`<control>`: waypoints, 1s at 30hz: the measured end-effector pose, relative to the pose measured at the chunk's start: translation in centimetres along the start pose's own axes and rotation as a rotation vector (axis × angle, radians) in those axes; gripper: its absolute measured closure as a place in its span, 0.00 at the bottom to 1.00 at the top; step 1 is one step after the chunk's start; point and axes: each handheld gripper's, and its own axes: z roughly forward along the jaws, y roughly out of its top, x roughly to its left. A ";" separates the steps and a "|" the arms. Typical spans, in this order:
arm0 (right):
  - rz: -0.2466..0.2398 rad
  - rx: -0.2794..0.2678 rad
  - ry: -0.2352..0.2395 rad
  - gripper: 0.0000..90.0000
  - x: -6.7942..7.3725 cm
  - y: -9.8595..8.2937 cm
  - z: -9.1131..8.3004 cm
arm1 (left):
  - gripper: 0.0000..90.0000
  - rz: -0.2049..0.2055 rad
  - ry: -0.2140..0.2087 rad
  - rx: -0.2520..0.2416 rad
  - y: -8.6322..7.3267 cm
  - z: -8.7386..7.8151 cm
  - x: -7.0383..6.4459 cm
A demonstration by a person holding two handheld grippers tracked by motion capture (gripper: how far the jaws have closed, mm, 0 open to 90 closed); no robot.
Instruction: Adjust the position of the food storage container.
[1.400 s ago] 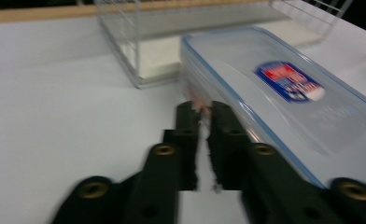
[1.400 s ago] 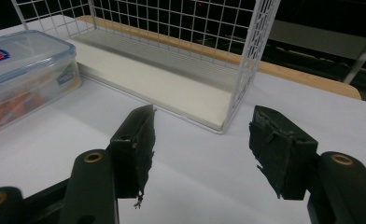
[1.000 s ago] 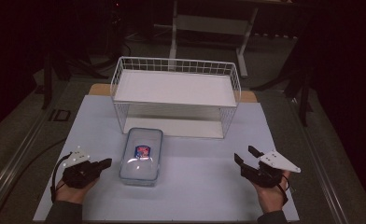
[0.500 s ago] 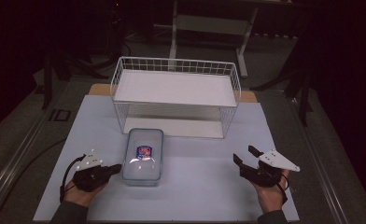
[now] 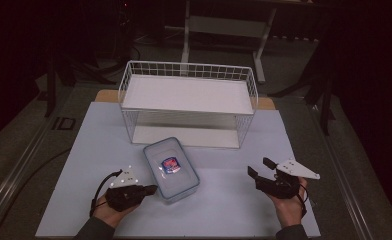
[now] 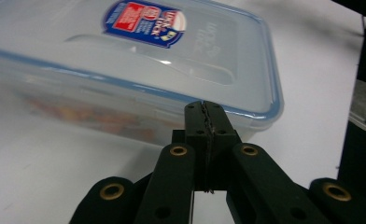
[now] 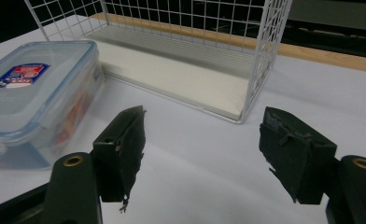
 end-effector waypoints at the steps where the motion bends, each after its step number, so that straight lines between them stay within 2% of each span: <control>1: 0.003 -0.001 0.002 0.34 0.0 0.0 0.0 | 1.00 0.009 -0.005 0.003 0.2 0.3 -0.2; 6: 0.004 0.005 0.010 0.34 0.1 0.0 0.2 | 1.00 0.050 -0.033 0.011 1.4 2.3 -1.4; 11: 0.000 0.007 0.015 0.34 0.2 0.0 0.2 | 1.00 0.086 -0.040 0.009 3.4 5.5 -3.1; 13: 0.002 0.006 0.017 0.34 0.1 0.0 0.1 | 1.00 0.084 -0.044 -0.001 4.2 6.8 -3.5; 16: 0.007 0.004 0.019 0.34 0.1 0.0 0.1 | 1.00 0.100 -0.026 0.002 5.4 8.5 -4.3; 21: 0.000 0.011 0.030 0.34 0.3 0.0 0.3 | 1.00 0.094 -0.010 -0.009 6.7 10.4 -4.7; 24: -0.003 0.018 0.040 0.34 0.6 0.0 0.6 | 1.00 0.092 0.004 -0.004 6.9 10.6 -4.8; 25: -0.004 0.019 0.043 0.34 0.7 0.0 0.7 | 1.00 0.105 0.013 -0.003 6.9 10.3 -4.8; 28: -0.008 0.028 0.051 0.34 1.0 0.0 1.0 | 1.00 0.113 0.027 -0.032 6.7 8.8 -4.2; 30: -0.007 0.035 0.054 0.36 1.2 0.0 1.4 | 1.00 0.108 0.055 -0.049 6.5 7.5 -3.4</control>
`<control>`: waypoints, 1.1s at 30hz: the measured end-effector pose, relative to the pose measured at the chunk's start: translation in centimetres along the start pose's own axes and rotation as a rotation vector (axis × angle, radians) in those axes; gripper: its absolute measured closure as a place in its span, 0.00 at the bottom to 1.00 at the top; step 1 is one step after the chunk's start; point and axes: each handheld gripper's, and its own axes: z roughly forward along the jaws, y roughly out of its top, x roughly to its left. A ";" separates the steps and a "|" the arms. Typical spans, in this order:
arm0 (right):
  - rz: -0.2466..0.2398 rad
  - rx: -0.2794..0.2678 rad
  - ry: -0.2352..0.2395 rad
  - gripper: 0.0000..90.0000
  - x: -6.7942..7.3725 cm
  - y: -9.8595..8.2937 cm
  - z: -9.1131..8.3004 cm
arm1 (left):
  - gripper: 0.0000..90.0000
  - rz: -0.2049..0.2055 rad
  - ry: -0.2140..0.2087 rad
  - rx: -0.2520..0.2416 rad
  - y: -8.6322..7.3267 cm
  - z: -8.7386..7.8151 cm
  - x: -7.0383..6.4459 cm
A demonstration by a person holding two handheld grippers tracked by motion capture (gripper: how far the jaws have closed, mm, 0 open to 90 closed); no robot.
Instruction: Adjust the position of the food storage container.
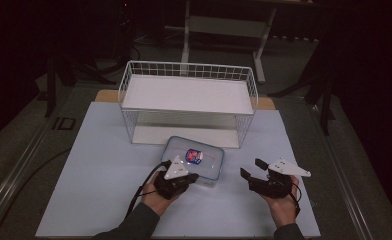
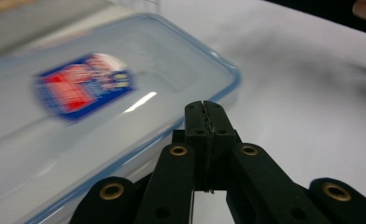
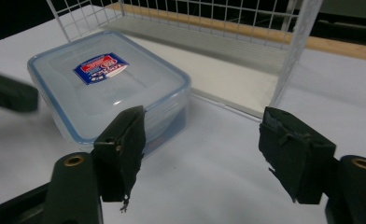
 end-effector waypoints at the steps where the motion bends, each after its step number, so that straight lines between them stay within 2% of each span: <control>1: -0.003 0.003 0.004 0.36 0.1 0.0 0.2 | 1.00 -0.005 0.019 -0.008 -0.2 -0.6 0.5; 4: -0.002 0.014 0.022 0.38 0.5 0.1 0.7 | 1.00 -0.035 0.082 -0.014 -0.8 -2.4 2.5; 6: 0.010 0.010 0.049 0.43 0.9 0.2 1.2 | 1.00 -0.058 0.124 -0.015 -1.3 -3.5 4.0; 8: -0.002 0.013 0.051 0.57 1.4 0.3 1.6 | 1.00 -0.089 0.160 -0.017 -1.7 -4.4 5.4; 11: 0.011 0.044 0.066 0.69 1.8 0.2 2.6 | 1.00 -0.125 0.209 -0.013 -2.2 -5.2 7.2; 15: 0.033 0.091 0.089 0.93 2.2 0.2 3.9 | 1.00 -0.160 0.238 0.018 -2.7 -5.1 8.8; 17: 0.041 0.111 0.100 0.97 2.5 0.3 4.4 | 1.00 -0.166 0.238 0.036 -2.9 -4.5 9.3; 25: 0.044 0.207 0.078 0.99 2.6 -0.2 6.4 | 1.00 -0.164 0.246 0.075 -2.9 -2.3 9.7; 27: 0.049 0.216 0.063 0.99 2.6 -0.2 6.7 | 1.00 -0.172 0.241 0.078 -2.9 -2.0 9.8; 30: 0.068 0.225 0.080 1.00 2.2 -0.2 6.8 | 1.00 -0.173 0.242 0.078 -2.8 -1.8 9.7; 33: 0.071 0.230 0.088 1.00 2.1 -0.1 6.8 | 1.00 -0.197 0.227 0.076 -2.8 -1.9 9.7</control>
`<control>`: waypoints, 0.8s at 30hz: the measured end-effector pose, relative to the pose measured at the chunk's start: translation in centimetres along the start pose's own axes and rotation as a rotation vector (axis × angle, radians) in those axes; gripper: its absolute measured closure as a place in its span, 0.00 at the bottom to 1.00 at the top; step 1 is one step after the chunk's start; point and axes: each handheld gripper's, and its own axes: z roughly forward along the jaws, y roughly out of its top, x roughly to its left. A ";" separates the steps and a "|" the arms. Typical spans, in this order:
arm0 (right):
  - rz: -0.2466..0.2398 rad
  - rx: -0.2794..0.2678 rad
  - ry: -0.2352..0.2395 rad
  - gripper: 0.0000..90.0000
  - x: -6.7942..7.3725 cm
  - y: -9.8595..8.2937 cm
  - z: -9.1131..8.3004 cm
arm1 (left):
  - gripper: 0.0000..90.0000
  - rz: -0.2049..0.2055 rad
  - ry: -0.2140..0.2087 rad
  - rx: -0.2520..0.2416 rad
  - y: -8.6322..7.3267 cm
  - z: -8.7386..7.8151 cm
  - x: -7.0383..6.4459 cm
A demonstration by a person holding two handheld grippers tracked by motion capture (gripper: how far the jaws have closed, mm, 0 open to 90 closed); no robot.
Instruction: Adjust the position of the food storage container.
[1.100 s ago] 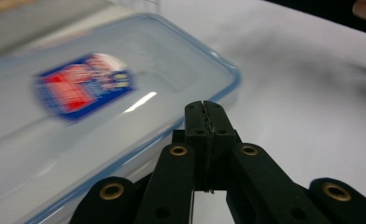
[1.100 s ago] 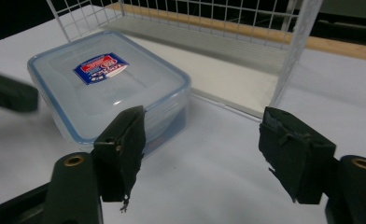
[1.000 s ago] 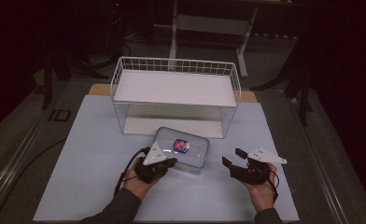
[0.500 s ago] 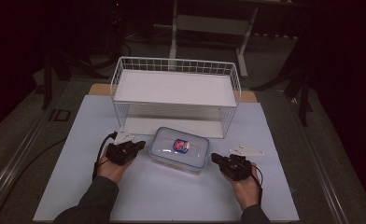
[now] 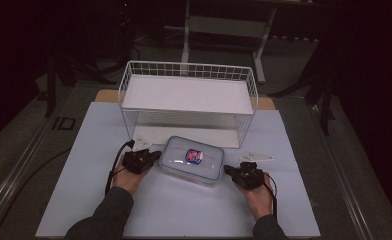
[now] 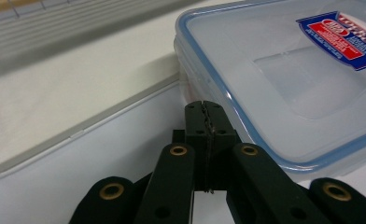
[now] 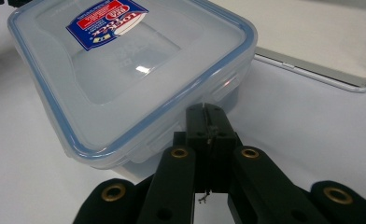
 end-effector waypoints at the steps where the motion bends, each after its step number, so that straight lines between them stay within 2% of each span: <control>1: -0.003 0.002 0.002 1.00 0.0 0.0 0.0 | 1.00 0.001 0.001 0.001 0.0 -0.1 0.0; 6: 0.004 0.005 0.014 1.00 -0.3 0.3 0.2 | 1.00 0.027 0.034 0.007 -0.1 -0.6 -0.9; 12: -0.011 0.005 -0.006 1.00 -0.3 0.7 0.6 | 1.00 0.015 0.016 -0.002 -1.0 -1.6 -1.3; 14: -0.015 0.005 -0.007 1.00 -0.3 0.7 0.6 | 1.00 0.021 0.019 -0.005 -1.2 -1.8 -1.4; 15: -0.018 0.007 -0.011 1.00 -0.2 0.8 0.7 | 1.00 0.035 0.035 -0.006 -1.5 -2.3 -1.8; 21: -0.029 -0.008 0.001 1.00 0.5 1.1 1.4 | 1.00 0.014 0.046 -0.022 -2.5 -3.3 -1.8; 24: -0.028 -0.010 -0.002 1.00 1.0 1.1 1.6 | 1.00 0.013 0.066 -0.016 -2.7 -3.7 -2.0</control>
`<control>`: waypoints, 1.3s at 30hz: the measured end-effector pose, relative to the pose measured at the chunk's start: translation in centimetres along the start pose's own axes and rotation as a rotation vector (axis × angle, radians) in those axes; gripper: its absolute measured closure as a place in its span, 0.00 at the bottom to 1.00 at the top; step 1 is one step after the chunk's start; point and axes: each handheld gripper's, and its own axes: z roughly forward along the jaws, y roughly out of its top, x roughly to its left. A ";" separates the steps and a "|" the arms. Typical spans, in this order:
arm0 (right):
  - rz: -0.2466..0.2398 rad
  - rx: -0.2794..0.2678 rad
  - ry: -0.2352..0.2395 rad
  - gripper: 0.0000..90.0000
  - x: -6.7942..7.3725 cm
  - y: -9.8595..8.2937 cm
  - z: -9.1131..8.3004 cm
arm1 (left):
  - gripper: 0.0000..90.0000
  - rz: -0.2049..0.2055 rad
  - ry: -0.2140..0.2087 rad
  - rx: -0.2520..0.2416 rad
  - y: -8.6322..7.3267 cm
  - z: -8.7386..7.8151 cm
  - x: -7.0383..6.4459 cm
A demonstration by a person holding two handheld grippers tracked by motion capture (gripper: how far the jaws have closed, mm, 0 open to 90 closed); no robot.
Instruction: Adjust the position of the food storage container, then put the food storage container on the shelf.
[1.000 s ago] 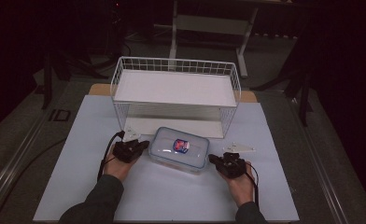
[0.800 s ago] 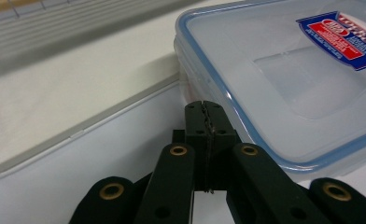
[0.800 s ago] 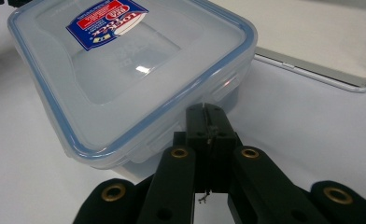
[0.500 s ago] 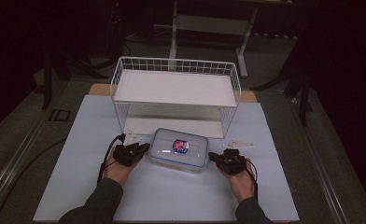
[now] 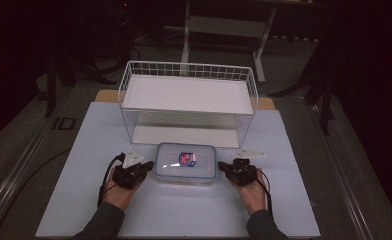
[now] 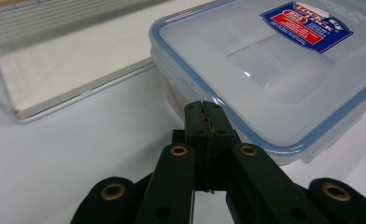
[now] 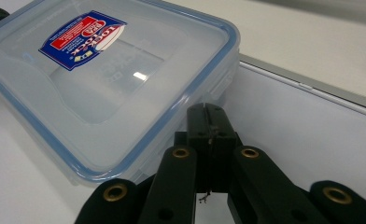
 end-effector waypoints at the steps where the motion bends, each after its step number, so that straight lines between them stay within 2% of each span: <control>1: -0.003 -0.002 -0.003 1.00 0.2 -0.1 0.0 | 1.00 0.001 0.000 0.000 -0.1 -0.1 0.0; 7: -0.010 -0.011 0.001 1.00 0.6 -0.3 0.1 | 1.00 -0.029 -0.016 -0.010 -0.6 -0.6 0.3; 14: -0.017 -0.018 -0.001 1.00 0.7 -0.3 0.1 | 1.00 -0.029 -0.019 -0.016 -0.7 -0.9 0.0; 18: -0.024 -0.025 0.010 1.00 0.5 -0.3 0.1 | 1.00 -0.033 -0.048 -0.021 -0.8 -0.9 0.4; 20: -0.019 -0.037 0.011 0.98 0.5 -0.3 0.1 | 0.95 -0.042 -0.057 -0.020 -0.7 -0.9 0.9; 22: 0.009 -0.051 0.018 0.95 0.2 -0.2 0.0 | 0.91 -0.052 -0.057 -0.028 -0.7 -1.1 1.2; 23: 0.020 -0.065 0.021 0.91 -0.1 -0.1 -0.4 | 0.89 -0.060 -0.063 -0.039 -0.6 -1.2 1.5; 26: 0.032 -0.082 0.028 0.87 -0.4 0.1 -1.0 | 0.84 -0.076 -0.074 -0.070 -0.4 -1.4 1.8; 30: 0.049 -0.104 0.045 0.74 -0.9 0.3 -1.8 | 0.75 -0.087 -0.092 -0.094 -0.2 -1.4 2.0; 33: 0.054 -0.102 0.064 0.62 -0.9 0.4 -1.9 | 0.71 -0.090 -0.101 -0.105 0.0 -1.5 2.0; 36: 0.090 -0.085 0.103 0.48 -0.9 0.7 -1.7 | 0.64 -0.126 -0.121 -0.125 0.1 -1.5 2.1; 39: 0.122 -0.065 0.136 0.40 -0.9 0.8 -1.3 | 0.52 -0.162 -0.146 -0.138 0.4 -1.3 2.1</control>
